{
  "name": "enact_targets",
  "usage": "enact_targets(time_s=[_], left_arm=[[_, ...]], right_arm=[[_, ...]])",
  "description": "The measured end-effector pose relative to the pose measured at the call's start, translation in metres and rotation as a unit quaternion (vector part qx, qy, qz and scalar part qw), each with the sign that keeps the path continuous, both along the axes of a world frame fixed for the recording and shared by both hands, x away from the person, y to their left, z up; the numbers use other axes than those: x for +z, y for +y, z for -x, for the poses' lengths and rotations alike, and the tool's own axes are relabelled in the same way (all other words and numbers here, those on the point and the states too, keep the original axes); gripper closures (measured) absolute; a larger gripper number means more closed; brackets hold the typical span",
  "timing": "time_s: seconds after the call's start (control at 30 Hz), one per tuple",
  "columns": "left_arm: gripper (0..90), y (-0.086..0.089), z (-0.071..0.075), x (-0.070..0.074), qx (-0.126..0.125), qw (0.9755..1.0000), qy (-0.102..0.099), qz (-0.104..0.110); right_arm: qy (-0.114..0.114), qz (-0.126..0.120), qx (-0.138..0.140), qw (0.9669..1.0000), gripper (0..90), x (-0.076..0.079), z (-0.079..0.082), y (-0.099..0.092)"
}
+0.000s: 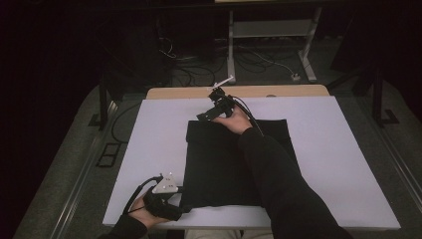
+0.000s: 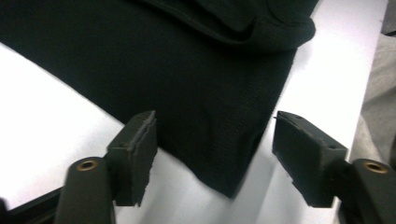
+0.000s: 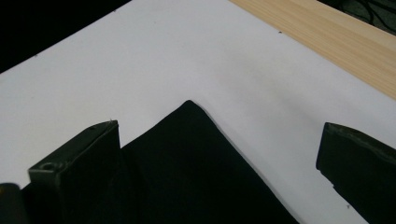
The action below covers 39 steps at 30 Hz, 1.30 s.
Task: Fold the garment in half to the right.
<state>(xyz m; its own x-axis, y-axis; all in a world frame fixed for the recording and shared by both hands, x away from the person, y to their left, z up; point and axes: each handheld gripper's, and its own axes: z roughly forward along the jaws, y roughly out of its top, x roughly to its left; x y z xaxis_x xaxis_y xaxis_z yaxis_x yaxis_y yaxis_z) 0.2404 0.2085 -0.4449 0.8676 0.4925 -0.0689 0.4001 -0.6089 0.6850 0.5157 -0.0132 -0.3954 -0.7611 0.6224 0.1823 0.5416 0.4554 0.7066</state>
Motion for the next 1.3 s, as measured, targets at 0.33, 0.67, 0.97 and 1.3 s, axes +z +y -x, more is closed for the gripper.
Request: enact_targets(time_s=[0.33, 0.67, 0.97, 1.3], left_arm=[[47.9, -0.001, -0.004, 0.001, 0.01, 0.9999, 0.003, 0.007], [60.4, -0.007, -0.01, 0.001, 0.005, 1.0, 0.003, 0.007], [71.2, -0.01, -0.014, 0.001, -0.004, 0.9999, 0.012, 0.008], [78.8, -0.014, -0.017, 0.003, -0.005, 0.9999, 0.007, 0.01]], right_arm=[[0.002, 0.007, 0.009, 0.9999, 0.0, -0.01, -0.002, 0.018], [0.011, 0.007, 0.004, 0.9999, 0.0, -0.023, -0.007, 0.026], [0.019, 0.016, 0.002, 0.9997, 0.2, -0.037, -0.013, 0.034], [0.022, 0.027, 0.004, 0.9994, 14.0, -0.048, -0.016, 0.052]])
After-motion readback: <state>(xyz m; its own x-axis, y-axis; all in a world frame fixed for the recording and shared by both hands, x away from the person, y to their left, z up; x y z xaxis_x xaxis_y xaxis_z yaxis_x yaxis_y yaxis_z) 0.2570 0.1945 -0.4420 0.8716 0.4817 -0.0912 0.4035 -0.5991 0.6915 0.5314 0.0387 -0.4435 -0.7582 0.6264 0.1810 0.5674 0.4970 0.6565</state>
